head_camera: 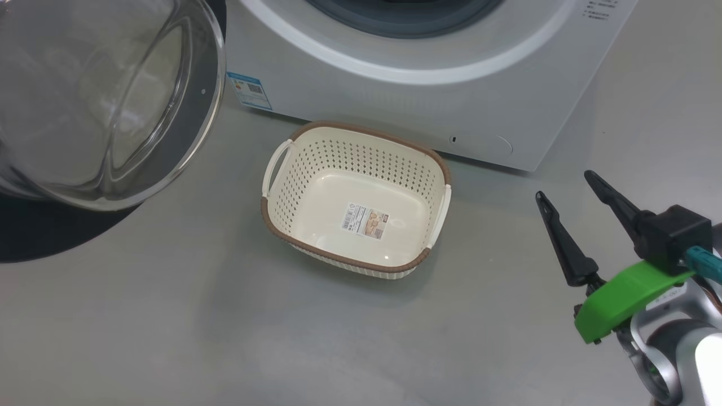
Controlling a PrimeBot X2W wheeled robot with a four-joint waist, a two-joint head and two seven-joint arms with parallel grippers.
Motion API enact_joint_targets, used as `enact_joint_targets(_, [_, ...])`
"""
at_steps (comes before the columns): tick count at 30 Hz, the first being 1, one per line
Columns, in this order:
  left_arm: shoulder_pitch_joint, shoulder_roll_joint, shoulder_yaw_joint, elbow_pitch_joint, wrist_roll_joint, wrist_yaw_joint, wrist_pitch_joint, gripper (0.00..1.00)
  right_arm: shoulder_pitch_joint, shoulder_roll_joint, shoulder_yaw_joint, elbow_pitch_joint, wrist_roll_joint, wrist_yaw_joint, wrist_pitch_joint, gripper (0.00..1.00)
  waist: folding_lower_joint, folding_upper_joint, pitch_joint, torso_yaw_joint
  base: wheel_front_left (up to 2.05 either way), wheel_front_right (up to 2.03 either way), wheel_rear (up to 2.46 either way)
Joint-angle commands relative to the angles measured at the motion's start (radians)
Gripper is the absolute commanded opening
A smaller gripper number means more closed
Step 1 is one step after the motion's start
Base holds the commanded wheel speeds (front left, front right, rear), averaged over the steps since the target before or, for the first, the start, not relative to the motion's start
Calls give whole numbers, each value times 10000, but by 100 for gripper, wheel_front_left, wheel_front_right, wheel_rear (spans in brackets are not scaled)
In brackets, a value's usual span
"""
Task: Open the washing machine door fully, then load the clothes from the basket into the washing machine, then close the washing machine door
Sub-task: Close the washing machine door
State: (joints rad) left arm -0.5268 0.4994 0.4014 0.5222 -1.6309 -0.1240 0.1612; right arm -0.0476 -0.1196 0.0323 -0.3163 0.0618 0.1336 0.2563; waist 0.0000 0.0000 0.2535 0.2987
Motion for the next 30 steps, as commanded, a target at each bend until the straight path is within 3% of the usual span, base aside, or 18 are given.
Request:
enact_joint_targets(1, [-90,455,154,-395,-123,-67,476,0,-163,-163,165,-435,108,-29,82,100,0,0,29,24,0,0,0])
enact_joint_targets(20, [-294,-49,866,-689,-100,-67,1276,0,-321,-50,203,-405,157,-29,42,100,0,0,282,47,0,0,0])
enact_joint_targets(30, [-202,-237,1104,-982,-168,-67,2249,0,-322,34,164,-330,111,-29,35,100,0,0,301,221,0,0,0])
